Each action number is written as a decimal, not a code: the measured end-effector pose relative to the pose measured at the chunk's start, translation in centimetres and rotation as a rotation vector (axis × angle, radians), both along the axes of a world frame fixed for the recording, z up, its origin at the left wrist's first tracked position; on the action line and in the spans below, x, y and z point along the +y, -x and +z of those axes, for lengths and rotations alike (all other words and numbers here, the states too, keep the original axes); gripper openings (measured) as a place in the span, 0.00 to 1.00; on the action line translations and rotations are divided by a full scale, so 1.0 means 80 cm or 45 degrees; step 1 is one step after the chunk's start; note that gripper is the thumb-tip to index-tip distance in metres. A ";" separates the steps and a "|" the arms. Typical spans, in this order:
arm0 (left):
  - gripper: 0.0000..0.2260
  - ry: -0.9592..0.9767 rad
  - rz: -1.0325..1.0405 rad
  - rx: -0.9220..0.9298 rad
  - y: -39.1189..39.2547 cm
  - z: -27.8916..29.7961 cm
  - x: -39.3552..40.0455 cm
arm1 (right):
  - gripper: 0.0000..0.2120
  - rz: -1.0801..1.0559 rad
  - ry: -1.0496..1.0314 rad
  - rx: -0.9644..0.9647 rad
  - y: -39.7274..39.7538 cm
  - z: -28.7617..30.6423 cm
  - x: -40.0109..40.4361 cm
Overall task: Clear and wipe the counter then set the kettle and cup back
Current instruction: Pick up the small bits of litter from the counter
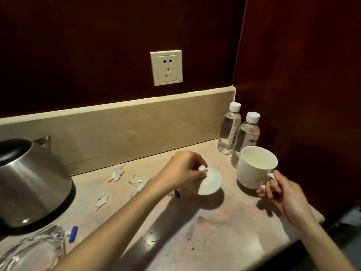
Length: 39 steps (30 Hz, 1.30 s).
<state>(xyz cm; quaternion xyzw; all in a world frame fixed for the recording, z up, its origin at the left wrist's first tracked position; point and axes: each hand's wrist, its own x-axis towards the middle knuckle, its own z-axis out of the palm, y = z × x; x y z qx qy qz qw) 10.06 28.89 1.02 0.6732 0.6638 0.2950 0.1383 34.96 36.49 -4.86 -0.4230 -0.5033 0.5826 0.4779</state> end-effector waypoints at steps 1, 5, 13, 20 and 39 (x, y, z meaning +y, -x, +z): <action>0.07 0.015 -0.041 0.003 -0.012 -0.007 0.005 | 0.24 -0.029 -0.011 -0.031 -0.006 0.000 0.000; 0.08 0.040 -0.112 0.023 -0.054 -0.030 0.023 | 0.24 -0.096 0.043 -0.069 -0.024 -0.004 0.000; 0.10 0.078 -0.176 0.088 -0.088 -0.055 0.036 | 0.25 -0.107 0.042 -0.143 -0.028 -0.003 0.001; 0.12 0.081 -0.189 0.144 -0.091 -0.053 0.035 | 0.17 -0.128 0.020 -0.285 -0.041 -0.005 0.014; 0.05 -0.025 0.687 -0.103 0.156 0.025 -0.258 | 0.05 0.861 -0.662 -0.350 0.222 0.051 -0.103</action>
